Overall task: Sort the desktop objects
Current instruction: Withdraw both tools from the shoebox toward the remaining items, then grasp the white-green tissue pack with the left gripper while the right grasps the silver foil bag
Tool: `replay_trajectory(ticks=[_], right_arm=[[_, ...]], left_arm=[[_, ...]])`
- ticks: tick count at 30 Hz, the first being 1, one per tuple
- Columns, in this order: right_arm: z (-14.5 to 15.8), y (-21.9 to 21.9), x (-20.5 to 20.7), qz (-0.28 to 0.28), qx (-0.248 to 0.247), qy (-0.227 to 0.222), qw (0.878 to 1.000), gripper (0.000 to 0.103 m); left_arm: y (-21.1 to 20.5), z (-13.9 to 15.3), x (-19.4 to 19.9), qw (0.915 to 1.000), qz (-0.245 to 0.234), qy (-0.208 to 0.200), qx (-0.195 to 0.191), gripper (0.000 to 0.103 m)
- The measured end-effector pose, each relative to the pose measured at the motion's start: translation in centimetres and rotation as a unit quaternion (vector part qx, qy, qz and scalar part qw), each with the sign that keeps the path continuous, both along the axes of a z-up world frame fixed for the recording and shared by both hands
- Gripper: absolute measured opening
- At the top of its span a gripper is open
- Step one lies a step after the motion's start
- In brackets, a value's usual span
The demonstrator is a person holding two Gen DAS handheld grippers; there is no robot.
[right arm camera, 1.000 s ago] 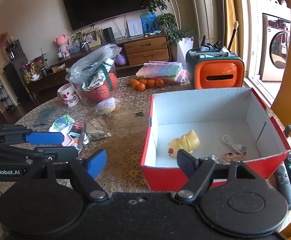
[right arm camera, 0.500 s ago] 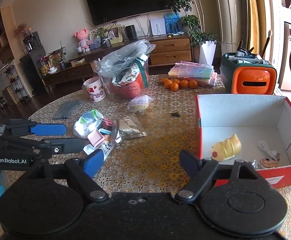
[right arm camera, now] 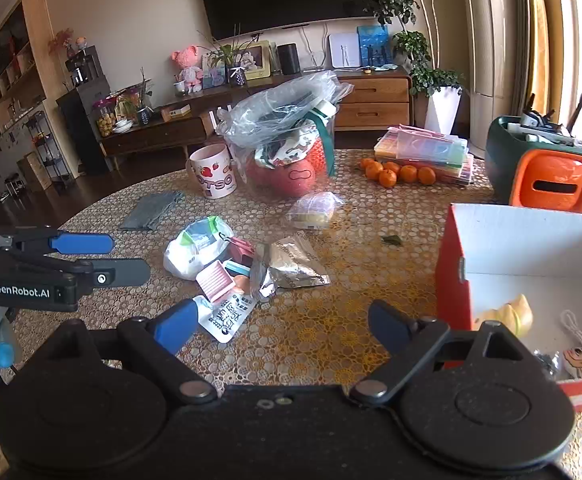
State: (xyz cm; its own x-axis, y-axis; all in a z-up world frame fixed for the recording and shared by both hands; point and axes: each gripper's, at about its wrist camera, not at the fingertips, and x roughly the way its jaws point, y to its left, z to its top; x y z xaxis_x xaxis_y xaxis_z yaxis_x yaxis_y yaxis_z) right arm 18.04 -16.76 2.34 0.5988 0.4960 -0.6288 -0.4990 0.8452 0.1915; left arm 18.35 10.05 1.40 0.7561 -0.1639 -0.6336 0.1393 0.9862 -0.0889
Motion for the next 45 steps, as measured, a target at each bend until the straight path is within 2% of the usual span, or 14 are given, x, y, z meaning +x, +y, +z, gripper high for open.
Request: replay_trajectory(ticks=[4, 6, 7, 13, 19, 24, 33, 45], right_arm=[[-0.6, 1.2, 1.3, 0.007, -0.005, 0.004, 1.000, 0.092], [-1.1, 1.8, 2.1, 0.010, -0.009, 0.005, 1.000, 0.092], [-1.2, 2.1, 2.5, 0.012, -0.010, 0.005, 1.000, 0.092], [-2.7, 3.8, 5.4, 0.016, -0.022, 0.012, 1.000, 0.092], [-4.4, 5.6, 8.0, 0.028, -0.034, 0.019, 0.999, 0.092], [-5.8, 7.0, 10.1, 0.035, -0.041, 0.024, 0.998, 0.092], [-8.1, 9.2, 12.8, 0.044, -0.054, 0.034, 0.997, 0.092], [-11.1, 11.5, 16.1, 0.050, -0.074, 0.044, 0.995, 0.092]], left_arm=[[1.9, -1.2, 1.3, 0.9998, 0.019, 0.004, 0.005, 0.090], [2.7, -1.8, 2.1, 0.9995, 0.030, 0.005, 0.006, 0.100], [3.0, -2.1, 2.5, 0.9994, 0.034, 0.006, 0.006, 0.101], [4.7, -3.9, 5.0, 0.9985, 0.050, 0.013, 0.019, 0.103], [6.6, -6.5, 8.3, 0.9962, 0.069, 0.039, 0.035, 0.103], [8.2, -7.6, 11.0, 0.9942, 0.085, 0.053, 0.039, 0.103], [8.8, -9.8, 15.2, 0.9919, 0.070, 0.085, 0.063, 0.103], [9.3, -12.7, 18.1, 0.9886, 0.066, 0.122, 0.058, 0.103]])
